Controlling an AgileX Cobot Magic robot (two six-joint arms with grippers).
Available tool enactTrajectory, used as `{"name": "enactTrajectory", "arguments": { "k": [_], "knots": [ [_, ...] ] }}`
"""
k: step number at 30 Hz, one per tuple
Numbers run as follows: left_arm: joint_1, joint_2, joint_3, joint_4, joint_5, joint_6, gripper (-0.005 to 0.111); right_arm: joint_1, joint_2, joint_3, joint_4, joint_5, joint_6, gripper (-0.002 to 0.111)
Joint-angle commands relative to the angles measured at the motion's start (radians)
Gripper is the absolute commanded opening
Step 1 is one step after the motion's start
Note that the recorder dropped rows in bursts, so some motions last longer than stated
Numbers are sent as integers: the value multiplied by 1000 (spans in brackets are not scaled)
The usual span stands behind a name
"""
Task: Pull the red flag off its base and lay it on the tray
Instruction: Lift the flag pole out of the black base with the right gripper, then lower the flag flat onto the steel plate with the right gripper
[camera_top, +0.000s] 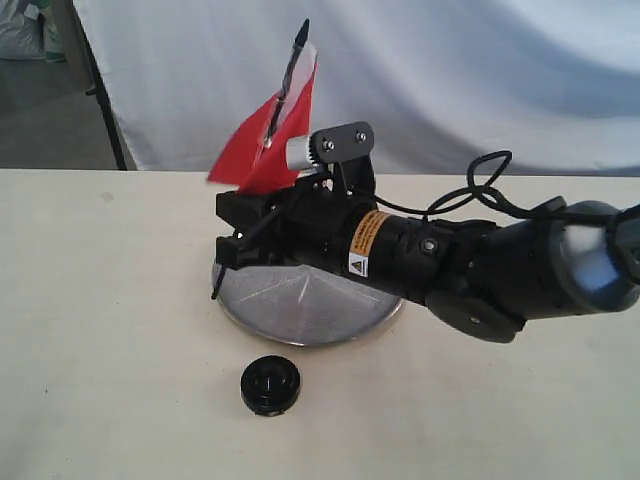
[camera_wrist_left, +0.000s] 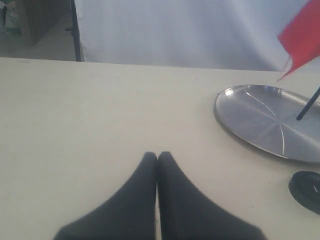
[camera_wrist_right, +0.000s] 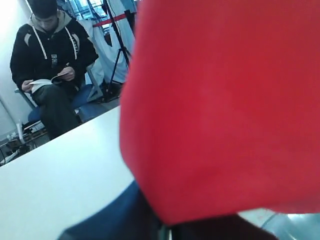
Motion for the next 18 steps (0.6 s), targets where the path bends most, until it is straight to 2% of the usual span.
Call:
{"name": "enactTrajectory", "arguments": {
  "k": [1,4,8,18],
  "knots": [
    [3,-3,3,-10,-1,-2,0,-2,-1,-19,104,95,-64,0],
    [3,-3,3,-10,-1,-2,0,-2,27,-28,347,203,-175,0],
    [3,-3,3,-10,-1,-2,0,-2,119,-46,579,194,-261,0],
    [3,-3,3,-10,-1,-2,0,-12,327,-219,572,229,-146,0]
  ]
}}
